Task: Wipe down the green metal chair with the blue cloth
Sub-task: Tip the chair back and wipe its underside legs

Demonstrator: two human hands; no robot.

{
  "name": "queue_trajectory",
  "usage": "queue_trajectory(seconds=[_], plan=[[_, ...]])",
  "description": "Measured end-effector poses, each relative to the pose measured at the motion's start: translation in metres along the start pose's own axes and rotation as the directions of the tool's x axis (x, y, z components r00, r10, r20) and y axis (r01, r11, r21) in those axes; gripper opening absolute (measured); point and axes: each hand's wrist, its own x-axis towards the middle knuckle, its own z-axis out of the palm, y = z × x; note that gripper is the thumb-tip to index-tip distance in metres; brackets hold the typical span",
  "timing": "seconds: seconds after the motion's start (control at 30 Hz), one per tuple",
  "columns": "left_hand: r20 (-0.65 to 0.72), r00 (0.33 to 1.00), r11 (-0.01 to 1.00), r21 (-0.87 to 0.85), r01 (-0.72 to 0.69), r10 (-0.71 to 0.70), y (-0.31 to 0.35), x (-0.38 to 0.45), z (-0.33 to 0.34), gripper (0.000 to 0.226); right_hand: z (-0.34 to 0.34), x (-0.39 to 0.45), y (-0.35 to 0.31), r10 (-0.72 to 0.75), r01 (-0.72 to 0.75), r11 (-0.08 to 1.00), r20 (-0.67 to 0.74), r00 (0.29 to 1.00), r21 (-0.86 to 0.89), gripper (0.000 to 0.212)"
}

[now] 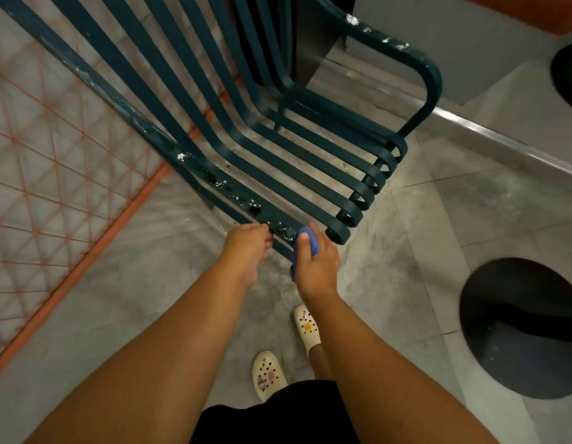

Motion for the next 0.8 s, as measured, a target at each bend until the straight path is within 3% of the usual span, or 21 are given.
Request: queue_trajectory(seconds=[0.07, 0.13, 0.2, 0.3, 0.37, 0.43, 0.5, 0.53, 0.57, 0.63, 0.7, 0.8], plan=[[-0.03, 1.0, 1.0, 0.026, -0.007, 0.008, 0.0, 0.001, 0.0, 0.011, 0.007, -0.011, 0.005, -0.188, 0.193, 0.962, 0.044, 0.981, -0.195, 0.065], [-0.052, 0.999, 0.999, 0.036, -0.014, 0.016, 0.0, 0.002, 0.001, 0.013, 0.011, -0.023, 0.018, -0.308, 0.314, 0.913, 0.062, 0.949, -0.263, 0.064], [-0.057, 0.998, 1.0, 0.016, -0.019, 0.02, -0.001, 0.002, 0.002, 0.012, 0.007, -0.022, 0.031, -0.271, 0.273, 0.946, 0.039, 0.962, -0.173, 0.061], [-0.065, 0.998, 1.0, 0.012, -0.023, 0.023, -0.001, 0.001, 0.003, 0.01, -0.006, 0.005, 0.027, 0.015, -0.017, 0.989, 0.012, 1.0, 0.148, 0.054], [-0.079, 0.997, 1.0, 0.013, -0.019, 0.02, 0.0, 0.001, 0.003, 0.01, -0.006, 0.019, 0.014, 0.109, -0.109, 0.988, 0.011, 0.994, 0.105, 0.05], [-0.098, 0.995, 1.0, 0.017, -0.011, 0.012, 0.003, 0.0, 0.005, 0.012, -0.002, 0.022, 0.003, -0.021, 0.021, 1.0, 0.001, 1.0, -0.02, 0.048], [-0.114, 0.993, 1.0, 0.029, 0.001, 0.002, 0.004, -0.001, 0.007, 0.013, -0.002, 0.019, 0.005, -0.174, 0.174, 0.985, 0.026, 0.984, 0.018, 0.048], [-0.119, 0.993, 0.999, 0.034, 0.005, -0.001, 0.004, -0.001, 0.007, 0.014, -0.006, 0.019, 0.011, -0.182, 0.178, 0.981, 0.042, 0.982, 0.077, 0.05], [-0.121, 0.993, 0.999, 0.038, 0.007, -0.002, 0.004, -0.002, 0.008, 0.015, -0.011, 0.02, 0.021, -0.138, 0.128, 0.982, 0.069, 0.988, 0.139, 0.051], [-0.121, 0.993, 0.999, 0.043, 0.005, 0.0, 0.004, -0.002, 0.006, 0.017, -0.025, 0.029, 0.041, 0.082, -0.108, 0.974, 0.138, 0.987, 0.197, 0.052], [-0.118, 0.993, 0.999, 0.033, 0.005, -0.001, 0.003, -0.001, 0.005, 0.015, -0.034, 0.044, 0.049, 0.307, -0.351, 0.923, 0.25, 0.918, 0.155, 0.051], [-0.103, 0.995, 1.0, 0.01, 0.002, -0.001, 0.001, 0.001, 0.004, 0.008, -0.036, 0.073, 0.037, 0.308, -0.351, 0.936, 0.445, 0.841, 0.014, 0.048]])
